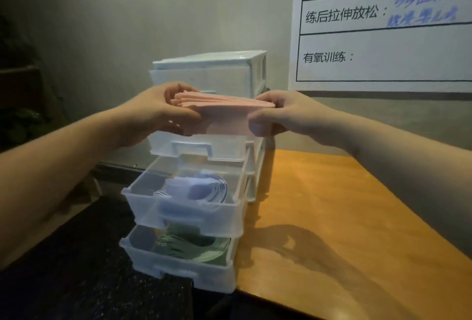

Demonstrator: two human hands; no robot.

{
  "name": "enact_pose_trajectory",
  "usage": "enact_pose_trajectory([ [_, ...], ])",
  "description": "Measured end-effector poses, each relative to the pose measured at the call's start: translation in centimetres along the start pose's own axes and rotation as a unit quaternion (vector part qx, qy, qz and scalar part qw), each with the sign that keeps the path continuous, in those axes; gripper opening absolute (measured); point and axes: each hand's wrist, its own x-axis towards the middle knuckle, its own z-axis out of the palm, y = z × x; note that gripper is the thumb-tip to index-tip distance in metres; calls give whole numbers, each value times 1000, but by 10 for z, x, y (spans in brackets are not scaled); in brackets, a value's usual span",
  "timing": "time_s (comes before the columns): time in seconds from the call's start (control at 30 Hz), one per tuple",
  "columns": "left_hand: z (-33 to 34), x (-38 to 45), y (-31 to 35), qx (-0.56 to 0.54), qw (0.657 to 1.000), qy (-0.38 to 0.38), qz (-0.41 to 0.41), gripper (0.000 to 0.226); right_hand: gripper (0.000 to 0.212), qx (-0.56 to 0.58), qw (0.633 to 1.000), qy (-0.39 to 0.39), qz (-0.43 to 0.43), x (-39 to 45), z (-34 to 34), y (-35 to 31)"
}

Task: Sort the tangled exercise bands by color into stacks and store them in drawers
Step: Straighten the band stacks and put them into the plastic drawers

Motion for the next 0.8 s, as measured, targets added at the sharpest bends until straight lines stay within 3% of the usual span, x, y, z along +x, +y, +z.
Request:
enact_pose_trajectory([
  [0.17, -42, 20, -3, 77, 996, 10, 34, 56, 33, -107, 992, 34, -50, 54, 18, -27],
  [0.37, -64, 56, -31, 234, 969, 48, 65, 35, 44, -250, 965, 20, -76, 94, 36, -21],
  [0.5, -63, 70, -49, 342, 938, 16, 57, 42, 59, -402, 910, 22, -98, 104, 43, -14],
  [0.67, -74, 82, -49, 365, 930, -32, 28, 43, 52, -450, 880, 38, -148, 103, 50, -15],
  [0.73, -77, 84, -51, 379, 922, -74, 4, 40, 50, -487, 866, 11, -118, 106, 53, -18],
  [0.8, -79, 87, -51, 357, 929, -96, -22, 35, 49, -471, 879, -31, -63, 113, 55, -21],
])
